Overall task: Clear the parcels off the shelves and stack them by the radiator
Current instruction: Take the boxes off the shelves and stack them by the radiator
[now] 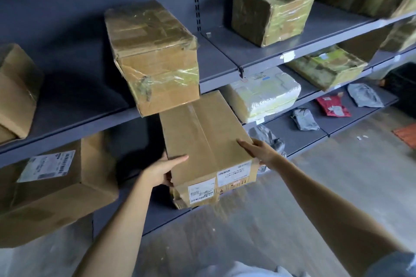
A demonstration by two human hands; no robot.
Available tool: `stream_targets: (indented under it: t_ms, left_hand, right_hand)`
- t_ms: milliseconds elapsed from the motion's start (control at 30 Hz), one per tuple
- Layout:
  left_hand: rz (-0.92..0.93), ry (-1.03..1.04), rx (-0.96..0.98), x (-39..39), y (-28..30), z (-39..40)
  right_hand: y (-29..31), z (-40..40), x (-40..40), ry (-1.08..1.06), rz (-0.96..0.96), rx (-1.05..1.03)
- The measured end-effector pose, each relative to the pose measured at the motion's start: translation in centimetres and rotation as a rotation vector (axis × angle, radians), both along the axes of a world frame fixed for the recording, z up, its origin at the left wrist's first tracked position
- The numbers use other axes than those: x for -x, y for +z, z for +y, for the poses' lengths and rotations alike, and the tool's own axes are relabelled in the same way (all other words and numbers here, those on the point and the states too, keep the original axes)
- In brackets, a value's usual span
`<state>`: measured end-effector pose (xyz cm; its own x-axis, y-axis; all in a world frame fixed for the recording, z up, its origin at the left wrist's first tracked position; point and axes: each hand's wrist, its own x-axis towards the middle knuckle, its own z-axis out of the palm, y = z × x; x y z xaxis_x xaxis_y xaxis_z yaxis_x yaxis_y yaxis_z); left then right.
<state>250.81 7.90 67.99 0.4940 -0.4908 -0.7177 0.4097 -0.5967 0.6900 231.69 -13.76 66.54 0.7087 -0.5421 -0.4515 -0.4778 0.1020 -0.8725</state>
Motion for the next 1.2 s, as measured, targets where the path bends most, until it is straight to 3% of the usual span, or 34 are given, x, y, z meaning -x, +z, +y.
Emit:
stream_targets:
  t_ms: [233, 500, 667, 900, 1200]
  left_hand:
    - [-0.066, 0.030, 0.206, 8.9, 1.9, -5.4]
    - [-0.115, 0.078, 0.121, 20.3, 4.7, -6.7]
    - [0.008, 0.153, 0.105, 27.6, 3.3, -8.3]
    - [0.247, -0.287, 0.049, 37.3, -1.3, -21.9]
    - [0.312, -0.699, 0.105, 51.3, -3.3, -50.0]
  right_hand:
    - [2.0, -5.9, 9.3, -0.044, -0.025, -0.017]
    - [2.9, -9.8, 17.4, 0.078, 0.001, -0.031]
    - [2.4, -12.5, 23.5, 0.098, 0.064, -0.026]
    - [1.0, -20.8, 40.3, -0.260, 0.209, 0.011]
    - [4.2, -33.0, 61.3, -0.824, 0.114, 0.077]
